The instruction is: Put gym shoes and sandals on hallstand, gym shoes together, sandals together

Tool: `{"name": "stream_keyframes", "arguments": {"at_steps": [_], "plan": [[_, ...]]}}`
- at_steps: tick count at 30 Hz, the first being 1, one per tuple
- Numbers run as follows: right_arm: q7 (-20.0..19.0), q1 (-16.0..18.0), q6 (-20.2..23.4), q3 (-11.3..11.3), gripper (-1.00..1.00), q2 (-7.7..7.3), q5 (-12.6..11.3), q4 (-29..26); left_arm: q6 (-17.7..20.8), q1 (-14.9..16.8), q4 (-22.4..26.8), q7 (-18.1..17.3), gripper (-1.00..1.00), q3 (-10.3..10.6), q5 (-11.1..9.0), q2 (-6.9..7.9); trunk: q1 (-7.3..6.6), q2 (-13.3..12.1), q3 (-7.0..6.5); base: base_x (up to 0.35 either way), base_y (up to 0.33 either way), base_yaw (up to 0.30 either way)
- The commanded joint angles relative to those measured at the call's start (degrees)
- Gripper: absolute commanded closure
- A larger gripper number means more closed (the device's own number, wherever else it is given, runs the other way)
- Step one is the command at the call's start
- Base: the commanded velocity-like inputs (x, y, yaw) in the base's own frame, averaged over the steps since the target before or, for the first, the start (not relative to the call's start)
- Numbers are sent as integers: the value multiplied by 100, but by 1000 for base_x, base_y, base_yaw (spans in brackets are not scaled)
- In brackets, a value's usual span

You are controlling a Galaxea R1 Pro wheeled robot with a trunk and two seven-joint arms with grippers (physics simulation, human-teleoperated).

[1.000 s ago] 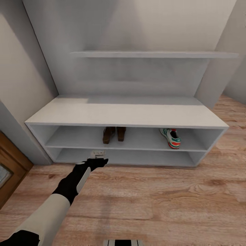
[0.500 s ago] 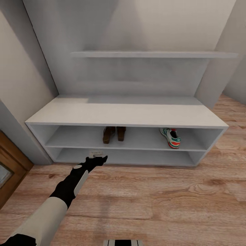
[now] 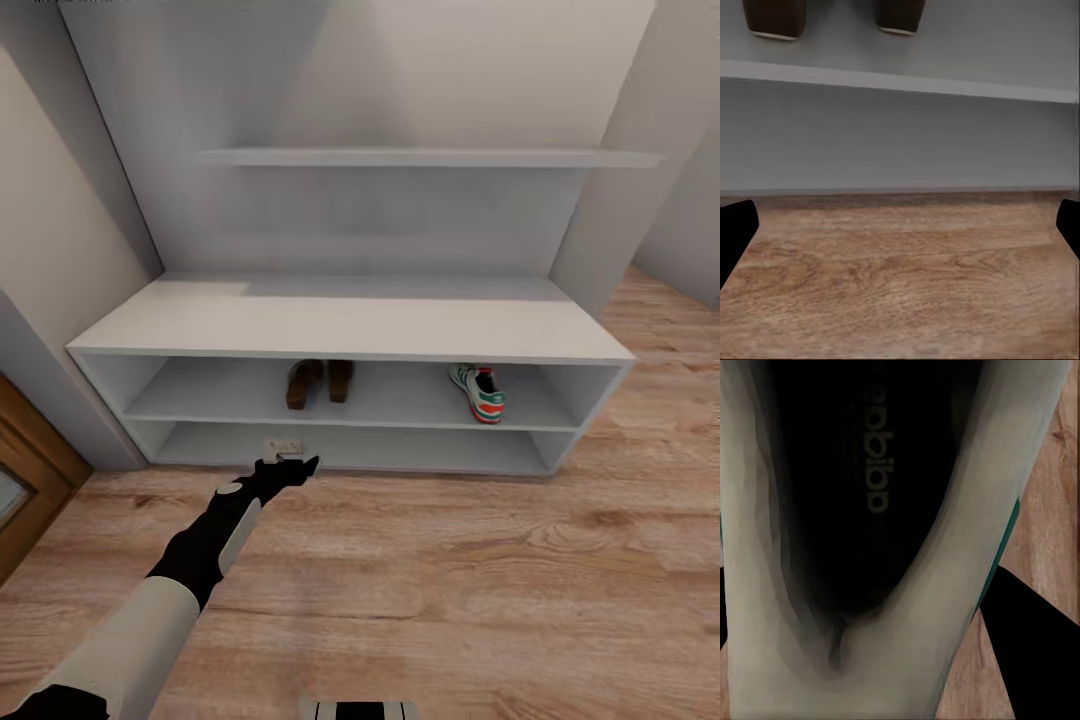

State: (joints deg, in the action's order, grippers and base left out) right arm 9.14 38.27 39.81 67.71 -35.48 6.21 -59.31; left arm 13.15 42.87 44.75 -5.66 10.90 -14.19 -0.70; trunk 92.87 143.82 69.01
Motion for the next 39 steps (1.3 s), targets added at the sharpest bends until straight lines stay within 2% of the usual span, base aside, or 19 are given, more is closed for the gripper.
{"name": "stream_keyframes", "arguments": {"at_steps": [1,8,17,33,34,37,38,39], "plan": [[-18,5,31,5,100,1,58,-2,37,2,7,-5,-100,0,-45,0,-3,2,5,-226,-225,0],[-11,5,31,5,100,-1,61,-2,38,2,9,-13,-100,0,-45,0,-3,2,5,-267,-184,0],[-10,5,29,5,100,0,64,-2,53,2,8,-14,-100,0,-48,0,-3,2,5,-321,-21,0],[-9,5,32,5,100,0,65,-2,57,2,8,-46,-100,-22,-65,31,-3,2,5,-102,0,0],[-9,5,31,5,100,-1,65,-2,53,2,8,-219,-100,-36,-90,131,-3,2,5,-73,0,0],[-9,5,33,5,100,2,65,-2,25,2,-2,-1587,-100,-50,-317,634,-3,2,5,-26,0,0],[-9,5,33,5,100,3,65,-2,18,2,-9,-1841,-100,-50,-367,726,-3,2,5,-12,0,0],[-9,5,34,5,100,4,65,-2,-14,2,-36,-2322,-100,-56,-476,906,-3,2,5,-8,0,0]]}}
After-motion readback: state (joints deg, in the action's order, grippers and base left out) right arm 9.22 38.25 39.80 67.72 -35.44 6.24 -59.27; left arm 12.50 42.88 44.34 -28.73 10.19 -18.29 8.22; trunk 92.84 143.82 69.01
